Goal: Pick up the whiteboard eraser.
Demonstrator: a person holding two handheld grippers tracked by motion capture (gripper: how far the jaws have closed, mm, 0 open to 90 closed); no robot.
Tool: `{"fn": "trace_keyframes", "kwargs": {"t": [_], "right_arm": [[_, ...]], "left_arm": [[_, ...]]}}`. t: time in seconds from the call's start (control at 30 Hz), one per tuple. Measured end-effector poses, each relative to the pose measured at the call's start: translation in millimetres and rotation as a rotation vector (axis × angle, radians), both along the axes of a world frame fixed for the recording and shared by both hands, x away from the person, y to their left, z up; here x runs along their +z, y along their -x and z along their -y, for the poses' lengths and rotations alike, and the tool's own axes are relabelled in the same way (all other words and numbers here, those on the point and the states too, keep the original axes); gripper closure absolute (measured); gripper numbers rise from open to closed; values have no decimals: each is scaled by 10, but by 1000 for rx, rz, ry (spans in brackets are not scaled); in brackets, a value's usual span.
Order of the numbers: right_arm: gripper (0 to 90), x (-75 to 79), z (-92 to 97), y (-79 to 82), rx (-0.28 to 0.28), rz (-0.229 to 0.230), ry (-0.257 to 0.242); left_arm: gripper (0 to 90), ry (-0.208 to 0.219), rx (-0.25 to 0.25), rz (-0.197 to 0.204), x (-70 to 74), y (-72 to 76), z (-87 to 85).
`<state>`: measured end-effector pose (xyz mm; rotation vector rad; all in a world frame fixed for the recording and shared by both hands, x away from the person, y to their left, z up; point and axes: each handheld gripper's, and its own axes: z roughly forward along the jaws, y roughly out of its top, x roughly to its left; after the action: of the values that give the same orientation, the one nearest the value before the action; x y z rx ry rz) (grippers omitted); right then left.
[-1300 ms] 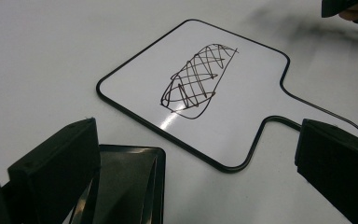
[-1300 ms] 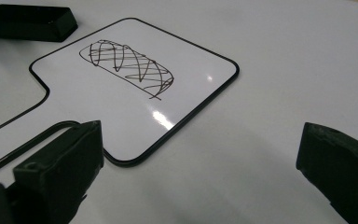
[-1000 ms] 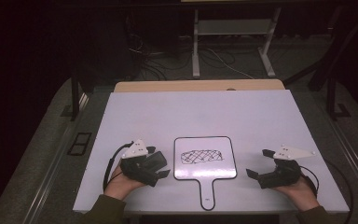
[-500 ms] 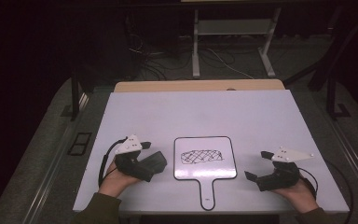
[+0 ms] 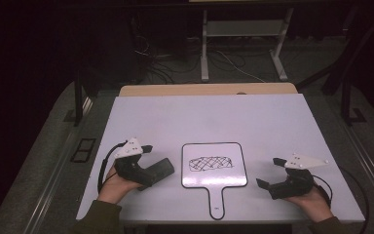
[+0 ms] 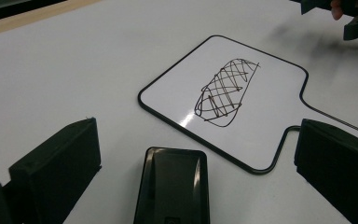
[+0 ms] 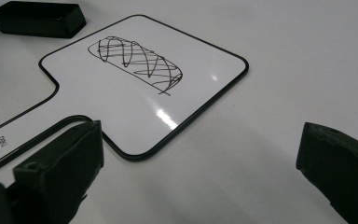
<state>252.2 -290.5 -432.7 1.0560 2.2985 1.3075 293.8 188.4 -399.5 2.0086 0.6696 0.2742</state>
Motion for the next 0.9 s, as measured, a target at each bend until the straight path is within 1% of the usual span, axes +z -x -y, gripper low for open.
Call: {"fn": "trace_keyframes", "kwargs": {"t": [0.17,0.23,0.37,0.43,0.47,0.57,0.6,0.67,0.73,0.77,0.8,0.9], "right_arm": [[0,-4,7,-1,1,-1,0],[0,-9,6,-3,0,-2,5],[0,-10,4,-3,0,-2,6],[0,-11,5,-4,1,-1,6],[0,-12,5,-5,0,-2,7],[0,-13,6,-7,1,-1,5],[0,-14,6,-7,2,-1,6],[0,-14,6,-7,2,-2,6],[0,-14,7,-8,2,-3,6],[0,-15,5,-8,3,-3,6],[0,-15,5,-7,3,-3,7],[0,-15,0,-6,2,-6,8]], "left_arm": [[0,4,11,-1,2,-10,-42],[10,1,12,0,2,-11,-60],[43,-9,9,-13,-9,-19,-105],[67,-22,5,-16,-16,-24,-126],[78,-22,5,-16,-16,-24,-126],[137,-37,1,-30,-31,-30,-159],[137,-47,0,-31,-35,-33,-165],[148,-50,-2,-31,-41,-36,-166],[171,-74,-6,-49,-63,-48,-168],[183,-74,-6,-49,-63,-48,-168],[198,-90,-8,-64,-83,-59,-172],[217,-110,-14,-73,-103,-63,-168]]}}
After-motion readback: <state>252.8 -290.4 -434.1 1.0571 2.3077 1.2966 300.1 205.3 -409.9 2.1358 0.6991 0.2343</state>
